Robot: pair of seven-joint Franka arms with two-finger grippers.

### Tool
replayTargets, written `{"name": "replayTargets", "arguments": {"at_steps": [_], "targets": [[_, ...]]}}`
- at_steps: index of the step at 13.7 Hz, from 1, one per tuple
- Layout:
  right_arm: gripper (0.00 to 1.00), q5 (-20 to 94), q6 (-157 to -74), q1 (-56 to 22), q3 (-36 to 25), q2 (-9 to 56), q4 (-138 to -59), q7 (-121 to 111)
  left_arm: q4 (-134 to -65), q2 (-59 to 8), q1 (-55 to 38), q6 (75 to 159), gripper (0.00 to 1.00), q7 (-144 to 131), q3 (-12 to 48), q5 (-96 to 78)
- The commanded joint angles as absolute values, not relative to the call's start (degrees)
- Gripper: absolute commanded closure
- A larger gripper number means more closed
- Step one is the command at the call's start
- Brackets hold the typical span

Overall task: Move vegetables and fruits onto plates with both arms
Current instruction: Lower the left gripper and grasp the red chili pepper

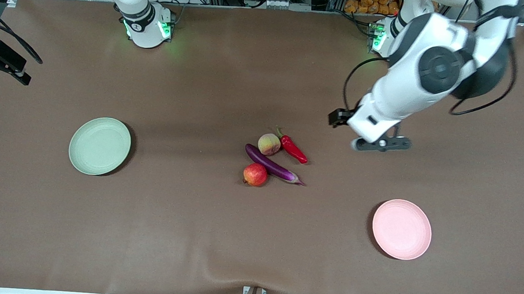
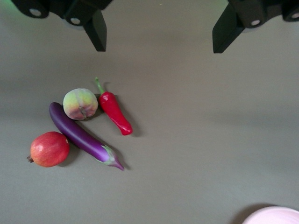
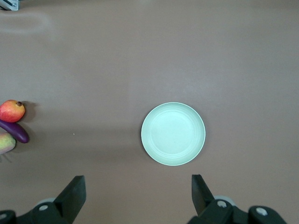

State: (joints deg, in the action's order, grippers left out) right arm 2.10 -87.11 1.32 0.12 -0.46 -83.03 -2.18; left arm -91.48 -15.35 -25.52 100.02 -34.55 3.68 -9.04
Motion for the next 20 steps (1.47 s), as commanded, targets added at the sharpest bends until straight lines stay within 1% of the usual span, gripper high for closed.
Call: {"name": "replayTargets", "arguments": {"at_steps": [1,5,10,13,18,20], "targets": [[0.00,3.08,-87.27,2.55,0.79,0.09,-82.00,-1.76,-89.30,-19.85,-28.12,102.99,0.00,-40.58,3.16,-8.44],[0.00,3.08,-87.54,2.02,0.62,0.09,-82.53,-1.76,-88.24,-25.74,-32.16,105.99,0.00,-47.44,3.16,-4.41],[0.00,3.25,-88.07,2.37,0.70,0.18,-82.00,-1.76,-88.33,-32.15,-34.36,116.78,0.00,-61.41,3.16,-2.73],[0.00,3.25,-87.97,2.55,0.70,0.18,-82.27,-1.76,-88.51,-35.85,-35.24,120.93,0.00,-67.75,2.99,-2.55],[0.00,3.25,-87.63,1.85,0.70,0.61,-82.53,-1.76,-90.09,-38.93,-36.21,127.96,0.00,-81.45,2.99,3.59],[0.00,3.25,-88.06,1.76,0.79,1.23,-82.27,-1.76,-91.92,-39.64,-36.30,128.14,0.00,-81.74,3.08,5.53]]}}
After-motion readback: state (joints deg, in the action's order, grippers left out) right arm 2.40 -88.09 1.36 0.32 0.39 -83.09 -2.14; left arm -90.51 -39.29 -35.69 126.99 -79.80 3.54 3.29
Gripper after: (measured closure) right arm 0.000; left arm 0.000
